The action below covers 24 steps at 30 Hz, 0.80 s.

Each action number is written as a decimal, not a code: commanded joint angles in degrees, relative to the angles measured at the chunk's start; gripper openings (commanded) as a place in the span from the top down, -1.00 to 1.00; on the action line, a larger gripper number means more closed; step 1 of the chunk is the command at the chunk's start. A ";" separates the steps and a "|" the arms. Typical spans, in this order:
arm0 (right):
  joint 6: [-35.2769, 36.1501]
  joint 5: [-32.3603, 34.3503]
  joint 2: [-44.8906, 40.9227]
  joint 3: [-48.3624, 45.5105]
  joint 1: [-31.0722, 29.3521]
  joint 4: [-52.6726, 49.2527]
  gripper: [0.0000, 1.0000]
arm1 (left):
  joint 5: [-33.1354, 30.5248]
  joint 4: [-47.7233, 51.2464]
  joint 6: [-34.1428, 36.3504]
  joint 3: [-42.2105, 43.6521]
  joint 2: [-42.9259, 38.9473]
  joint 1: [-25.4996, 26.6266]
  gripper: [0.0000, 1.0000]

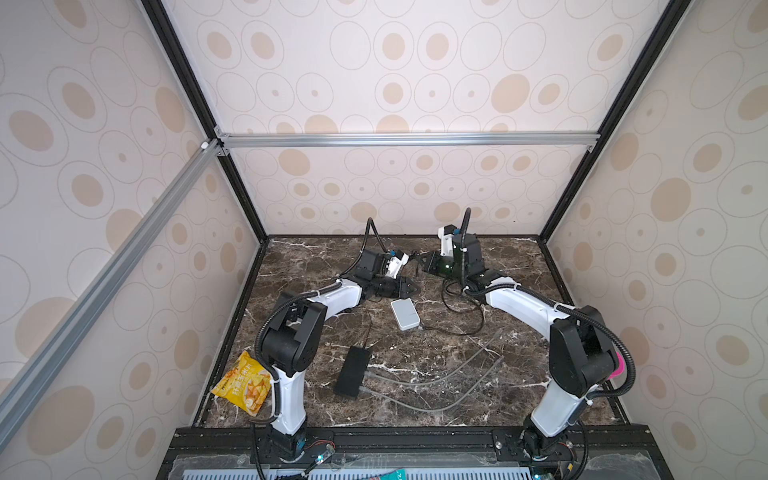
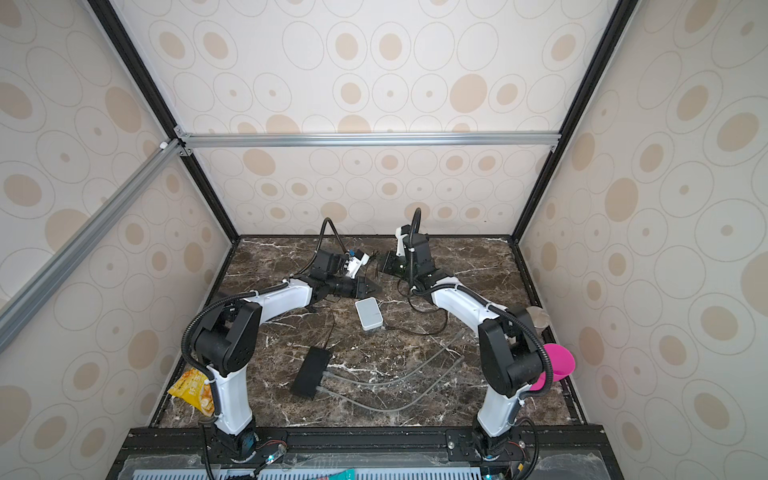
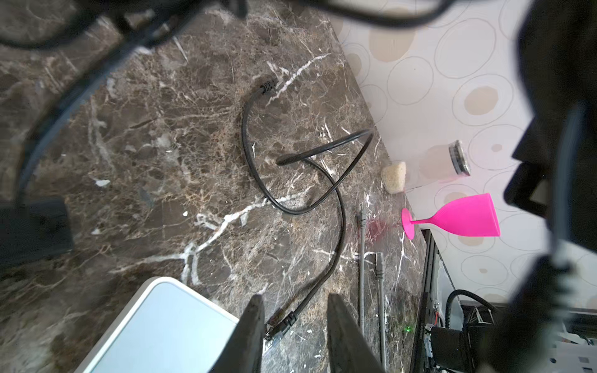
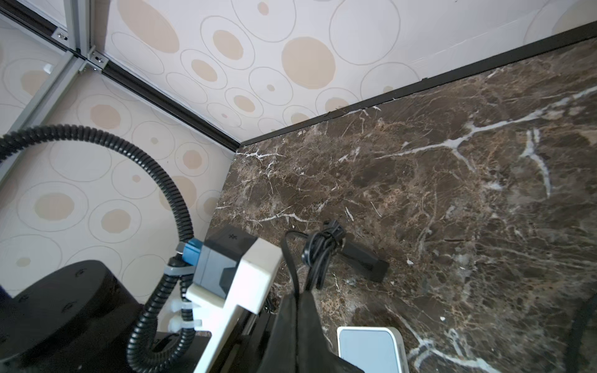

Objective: Insert the plug into the switch port

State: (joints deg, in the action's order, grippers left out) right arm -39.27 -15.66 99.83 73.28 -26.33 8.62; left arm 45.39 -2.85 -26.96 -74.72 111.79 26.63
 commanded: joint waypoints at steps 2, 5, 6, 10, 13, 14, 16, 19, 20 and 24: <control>-0.33 -0.50 -1.92 -0.90 -0.19 2.45 1.00 | 0.31 0.10 1.05 -2.41 -0.50 -0.10 0.35; 0.43 0.42 -2.01 -0.88 -0.26 1.61 1.00 | 2.62 -2.58 0.29 -1.71 -1.08 -0.10 0.33; 0.89 1.07 -2.09 -0.98 -0.20 1.27 1.00 | 4.75 -5.14 -0.63 -0.89 -1.54 -0.10 0.29; 2.58 3.03 -2.53 -1.48 -0.28 0.52 1.00 | 11.05 -16.98 -5.84 3.04 -3.56 -0.17 0.14; 3.00 3.45 -2.84 -2.29 -0.24 0.56 1.00 | 13.73 -21.77 -8.12 4.38 -4.11 -0.12 0.10; 3.01 3.52 -2.96 -2.55 -0.27 0.60 1.00 | 14.54 -23.25 -9.11 4.70 -4.07 -0.13 0.10; 2.94 3.29 -3.06 -2.76 -0.29 0.57 1.00 | 14.58 -23.80 -9.86 4.93 -3.97 -0.16 0.10; 2.61 2.85 -3.11 -2.85 -0.35 0.69 1.00 | 13.55 -22.07 -9.30 4.43 -3.61 -0.11 0.16; 2.54 2.81 -3.07 -2.87 -0.33 0.77 1.00 | 13.09 -21.21 -8.94 4.20 -3.51 -0.11 0.22; 2.23 2.48 -2.98 -2.83 -0.31 1.03 1.00 | 12.32 -18.38 -7.11 3.19 -3.18 -0.12 0.55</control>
State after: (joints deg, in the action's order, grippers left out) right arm -36.82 -13.13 98.78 70.98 -26.35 8.62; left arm 57.23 -21.69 -35.16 -70.00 109.40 26.63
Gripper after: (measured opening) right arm 0.041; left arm 0.244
